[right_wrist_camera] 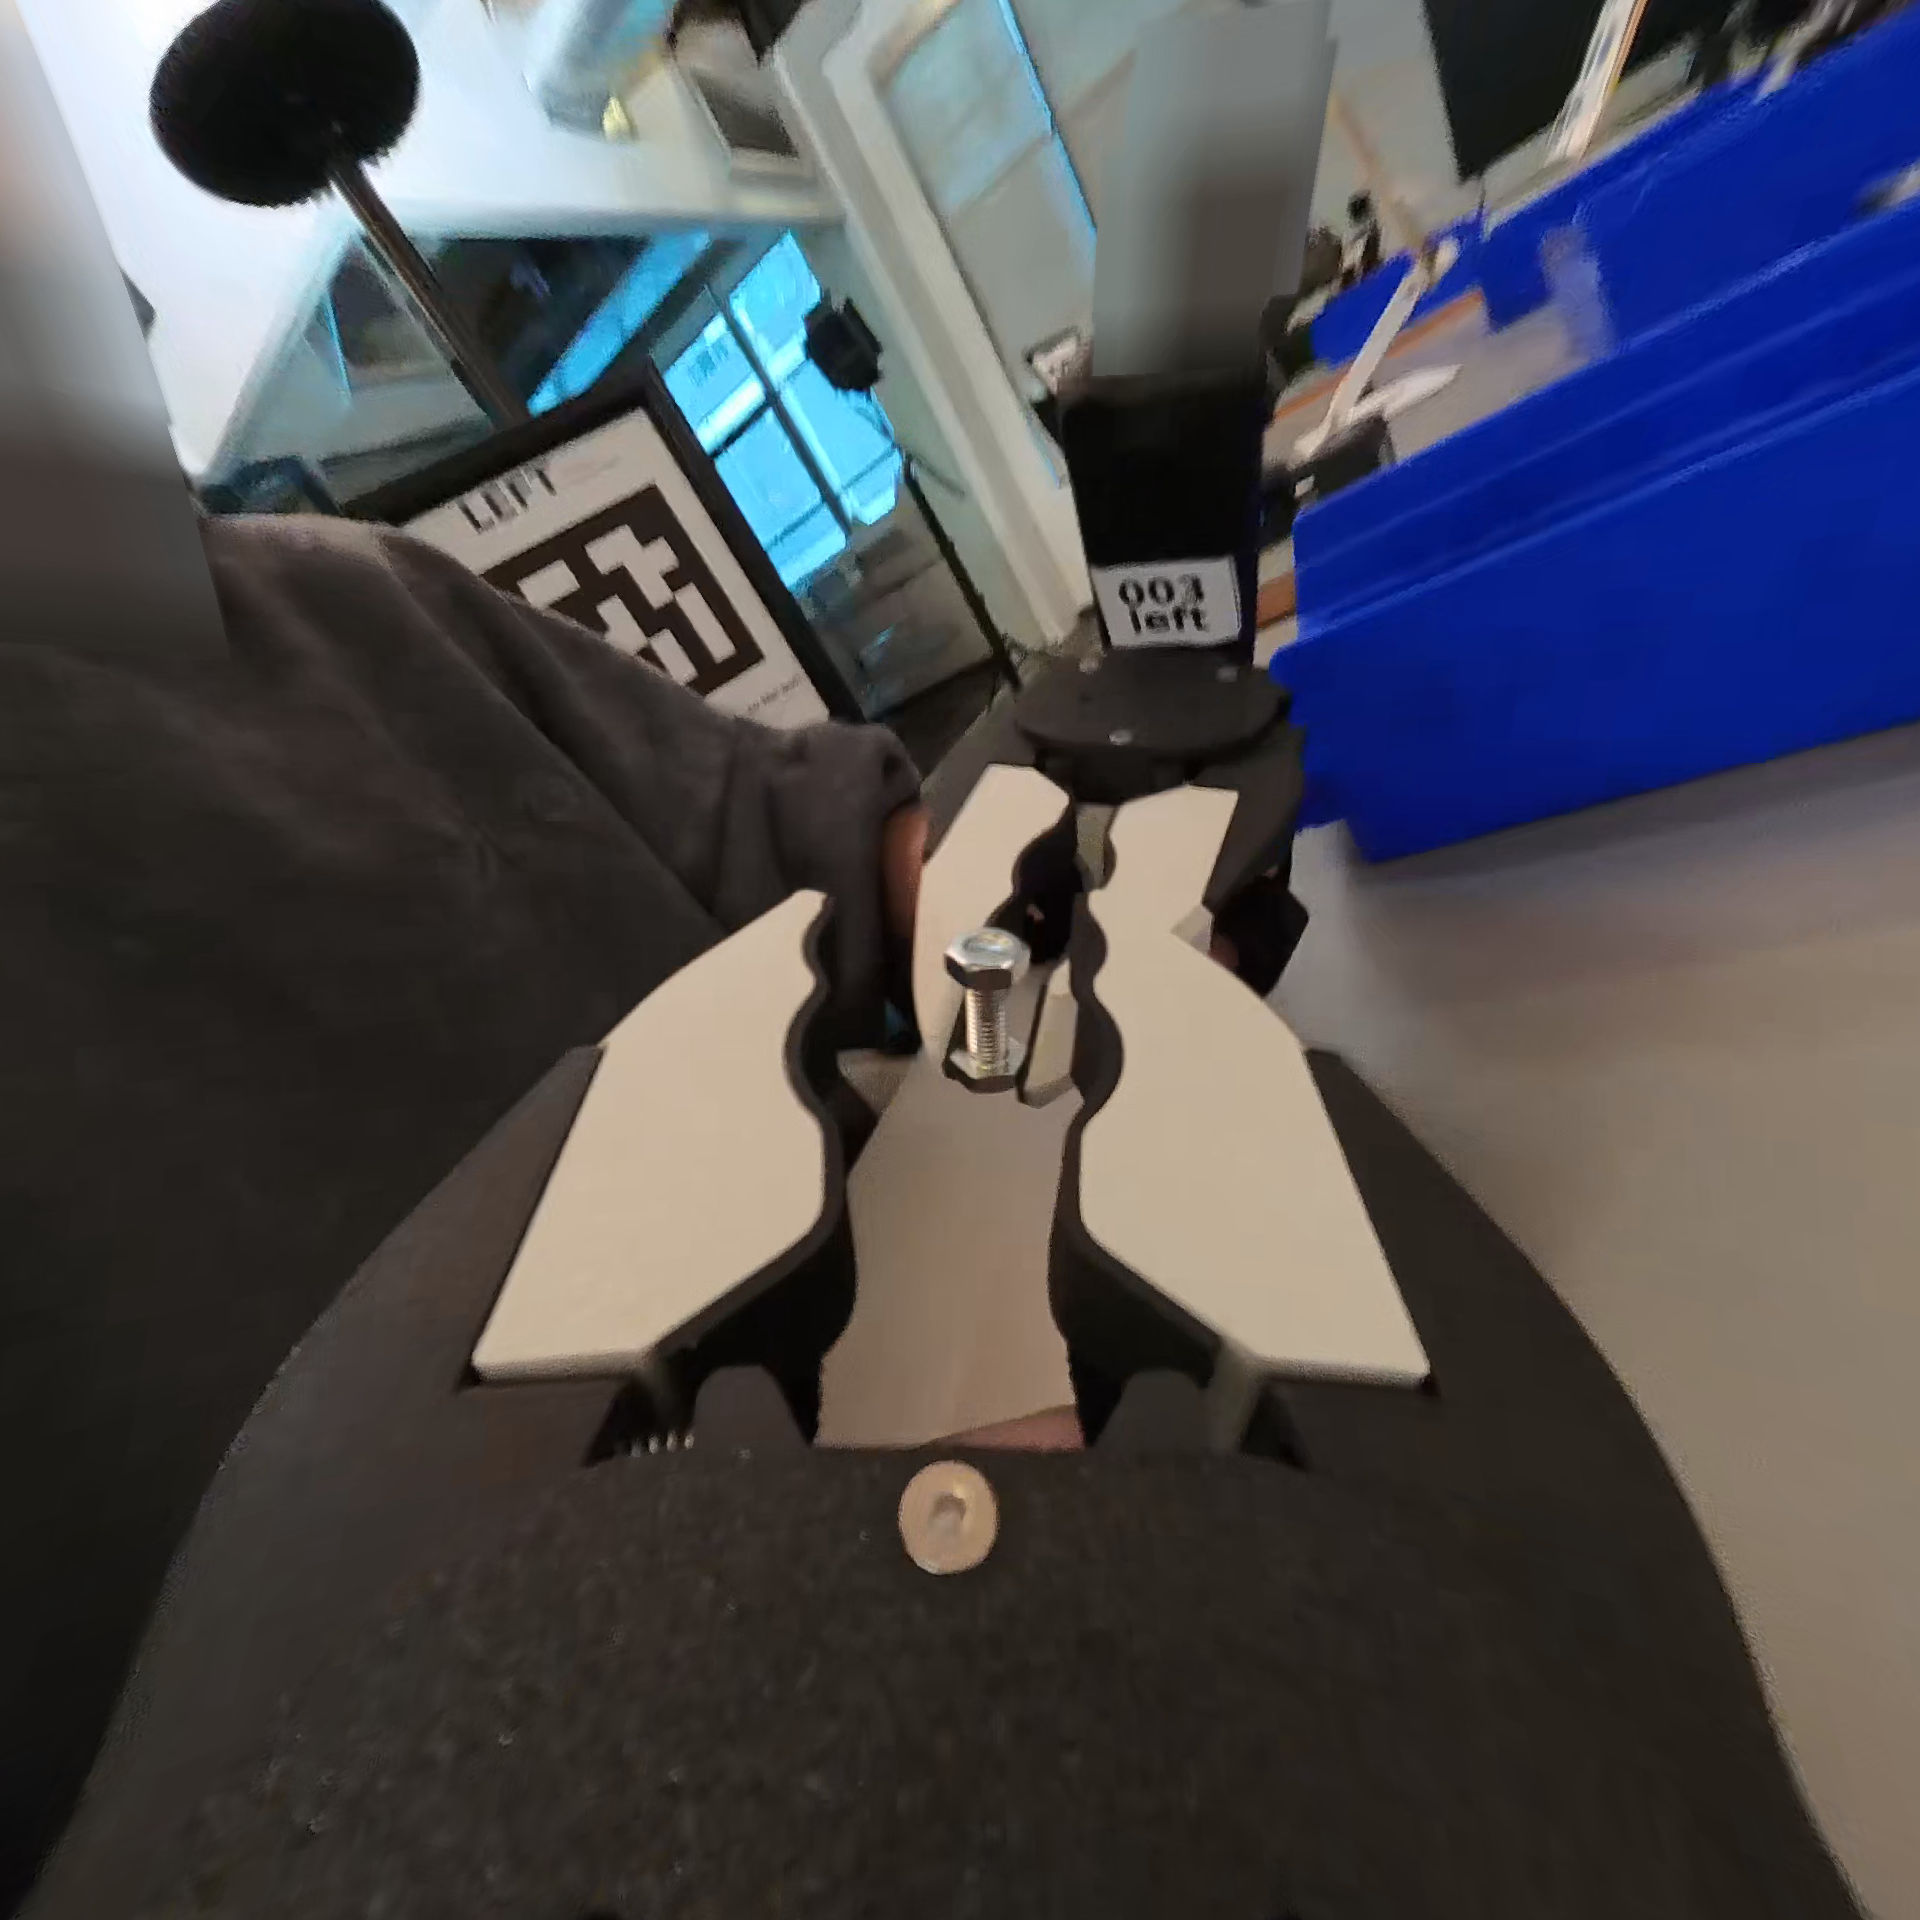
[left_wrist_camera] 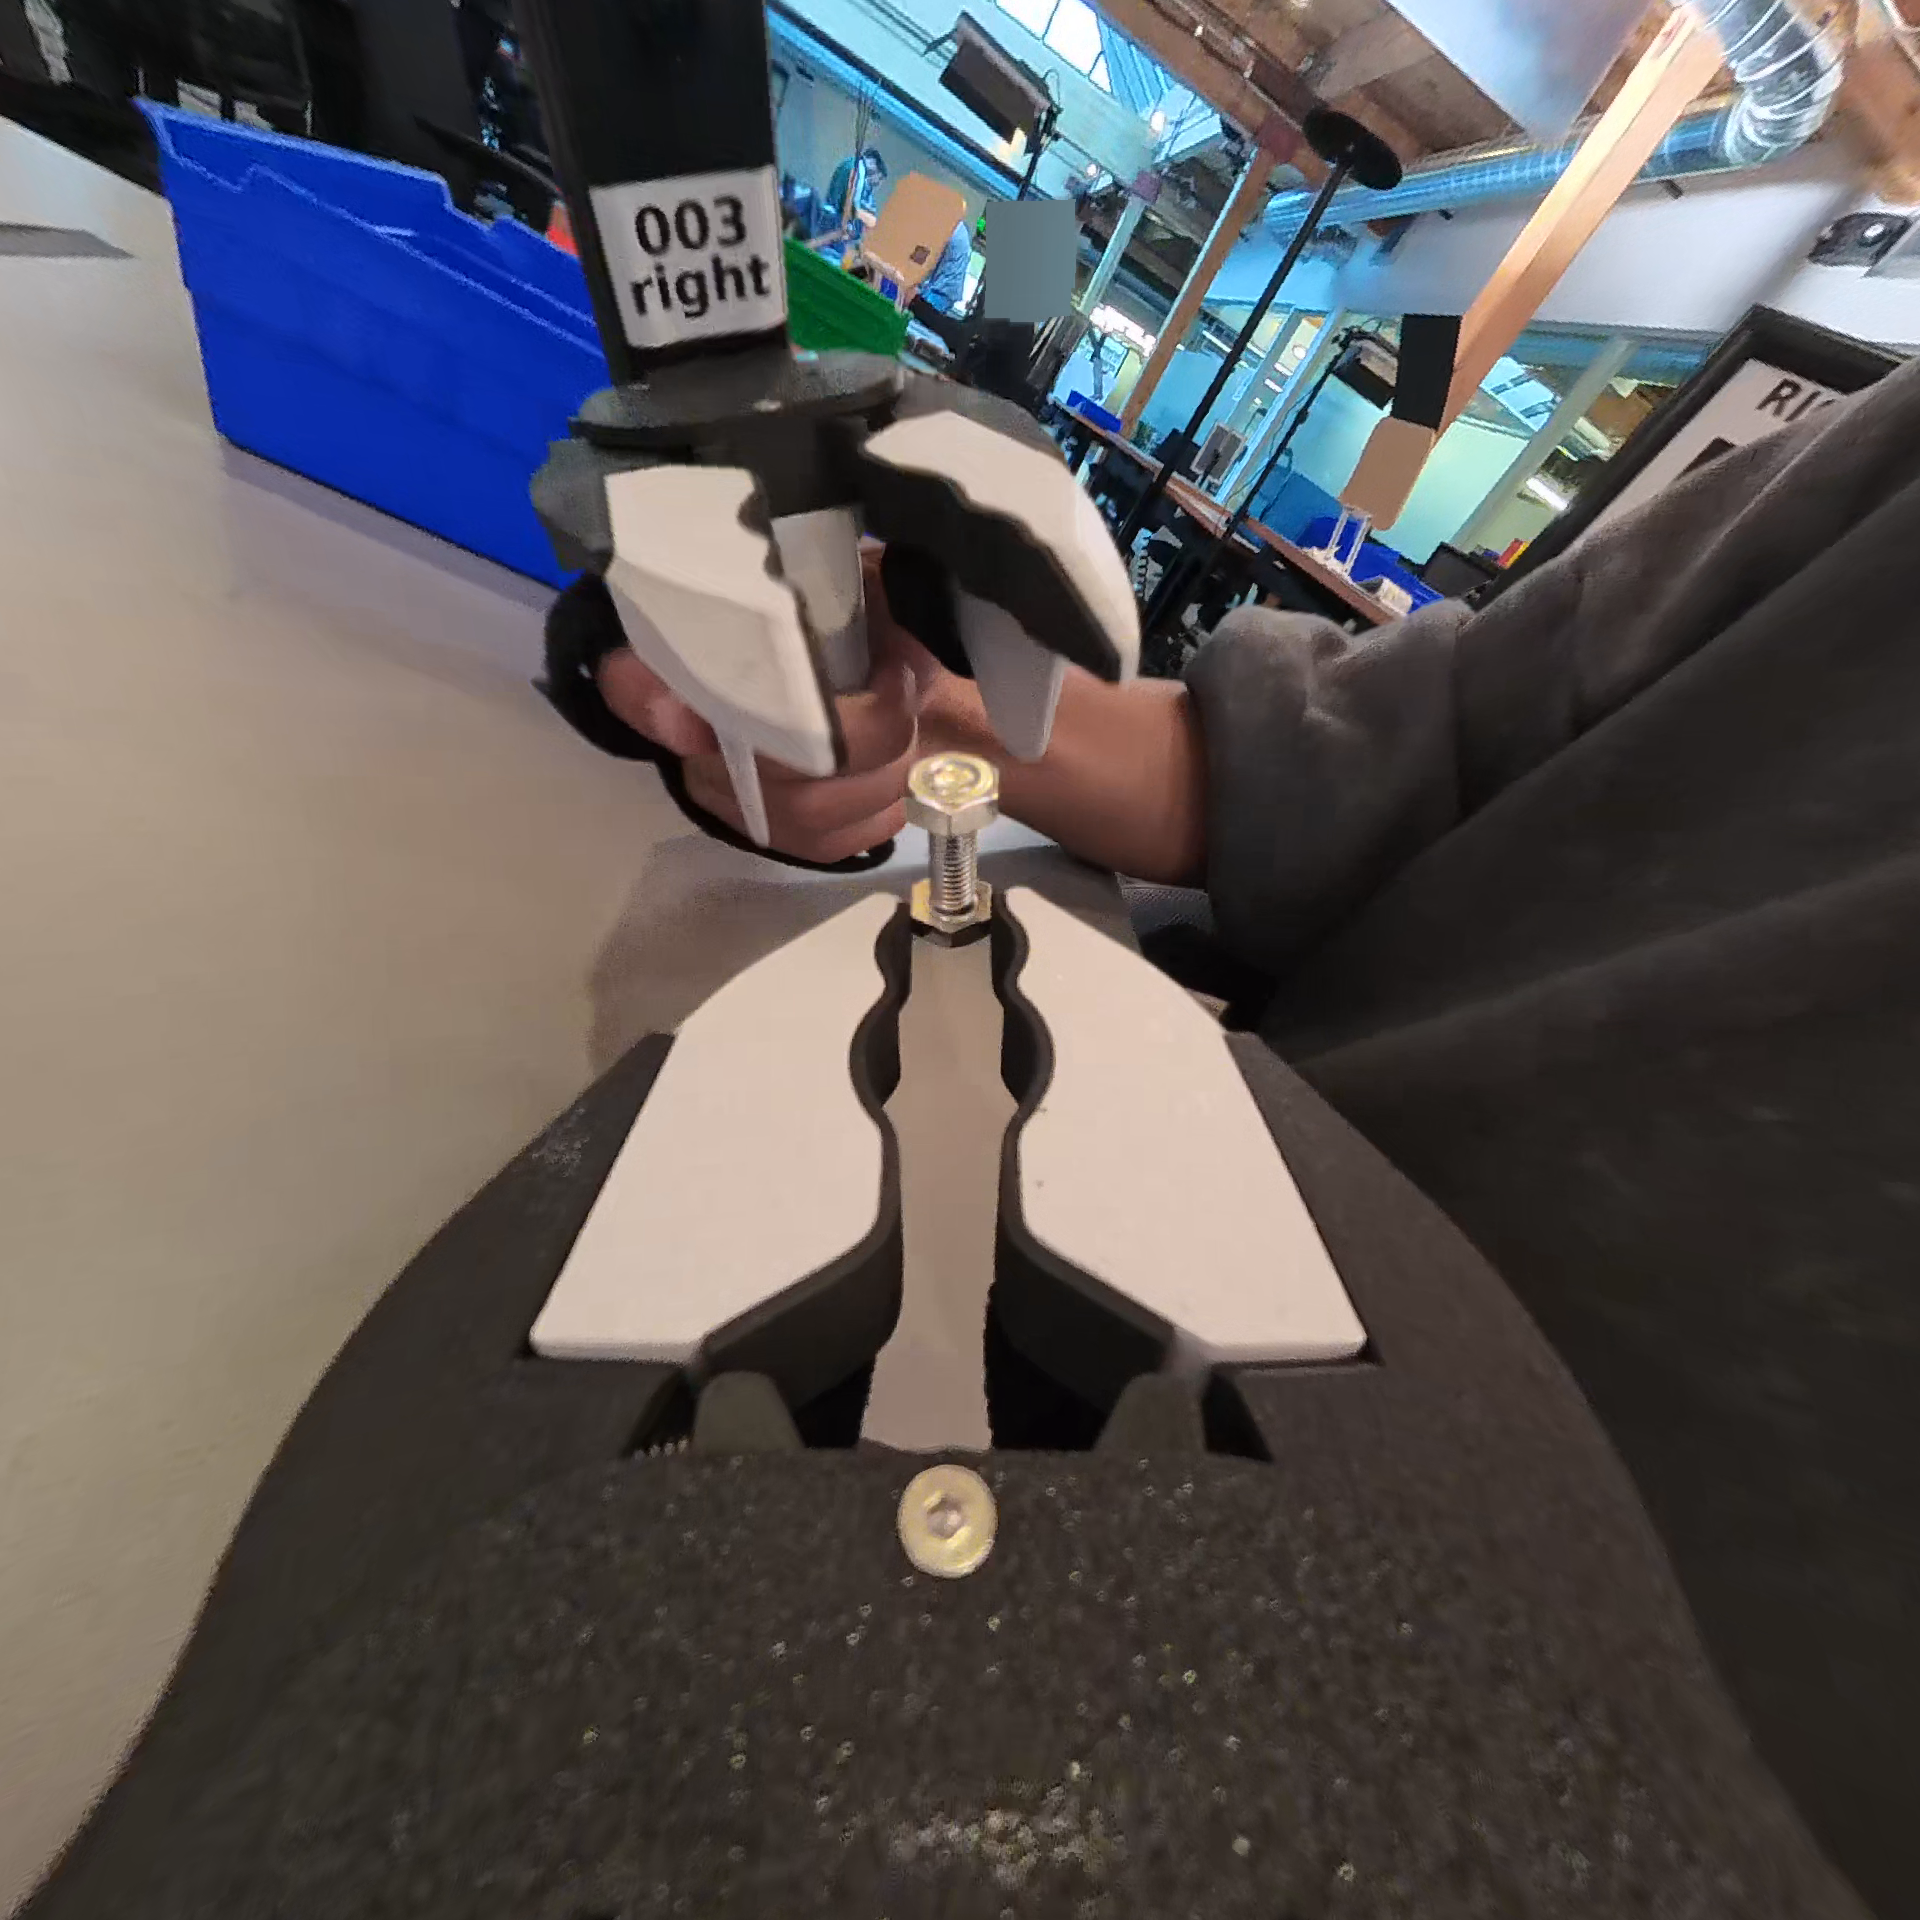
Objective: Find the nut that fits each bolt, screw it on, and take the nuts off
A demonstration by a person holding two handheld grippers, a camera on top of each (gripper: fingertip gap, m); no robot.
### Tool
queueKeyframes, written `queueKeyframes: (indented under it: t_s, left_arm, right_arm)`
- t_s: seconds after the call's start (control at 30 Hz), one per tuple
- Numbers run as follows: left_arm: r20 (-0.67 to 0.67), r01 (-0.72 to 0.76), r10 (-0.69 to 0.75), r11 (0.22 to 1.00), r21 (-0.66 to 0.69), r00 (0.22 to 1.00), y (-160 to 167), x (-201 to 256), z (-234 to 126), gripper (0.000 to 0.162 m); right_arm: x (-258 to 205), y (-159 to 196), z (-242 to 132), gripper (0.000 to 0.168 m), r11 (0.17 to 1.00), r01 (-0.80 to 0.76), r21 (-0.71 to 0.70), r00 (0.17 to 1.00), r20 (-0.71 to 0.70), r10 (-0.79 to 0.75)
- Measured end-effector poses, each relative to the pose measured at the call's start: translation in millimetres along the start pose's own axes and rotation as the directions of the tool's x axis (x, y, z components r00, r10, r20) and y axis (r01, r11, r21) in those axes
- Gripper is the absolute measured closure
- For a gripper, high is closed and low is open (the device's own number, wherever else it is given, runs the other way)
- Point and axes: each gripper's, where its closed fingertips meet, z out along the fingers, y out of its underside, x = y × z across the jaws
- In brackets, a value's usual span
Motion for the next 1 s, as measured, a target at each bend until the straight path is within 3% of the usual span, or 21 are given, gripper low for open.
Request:
queueKeyframes:
  t_s: [0.07,0.13,0.2,0.27,0.37,0.57,0.7,0.77,0.87,1.0]
  left_arm:
    - [0.01,-0.001,0.001,1.0,0.004,1.0,-1,-2,-1,0.148]
    - [-0.002,0.005,-0.005,1.0,0.009,1.0,-2,-1,-2,0.148]
    - [0.03,-0.009,0.009,1.0,0.003,0.999,0,-5,-1,0.148]
    - [0.051,-0.016,0.015,1.0,0.009,0.999,-2,-8,-2,0.148]
    - [0.114,-0.031,0.028,0.999,0.018,0.993,-4,-17,-5,0.148]
    - [0.169,-0.054,0.051,0.998,0.012,0.984,-4,-23,-6,0.148]
    - [0.19,-0.079,0.081,0.997,-0.019,0.978,0,-25,-3,0.148]
    - [0.195,-0.088,0.092,0.996,-0.03,0.976,1,-25,-1,0.148]
    - [0.175,-0.079,0.076,0.997,0.015,0.982,-5,-21,-4,0.148]
    - [0.114,-0.024,0.017,0.998,0.054,0.993,-10,-18,-10,0.148]
  right_arm:
    - [5,7,4,0.133,0.999,-0.014,-0.048,1.0,0.019,0.015]
    - [6,11,6,0.152,0.998,-0.023,-0.067,0.999,0.044,0.026]
    - [9,12,6,0.152,0.998,-0.015,-0.061,1.0,0.015,0.016]
    - [13,11,7,0.152,0.999,0.009,-0.042,0.999,-0.053,-0.011]
    - [24,7,7,0.152,0.999,0.046,-0.008,0.962,-0.271,-0.046]
    - [33,5,-4,0.152,0.979,0.184,0.091,0.702,-0.709,-0.067]
    - [33,9,-12,0.152,0.962,0.222,0.155,0.496,-0.868,0.026]
    - [33,11,-12,0.152,0.961,0.243,0.131,0.432,-0.902,0.013]
    - [23,2,-9,0.149,0.945,0.314,0.087,0.478,-0.875,-0.079]
    - [7,-17,-14,0.133,0.927,0.358,0.107,0.725,-0.657,-0.204]
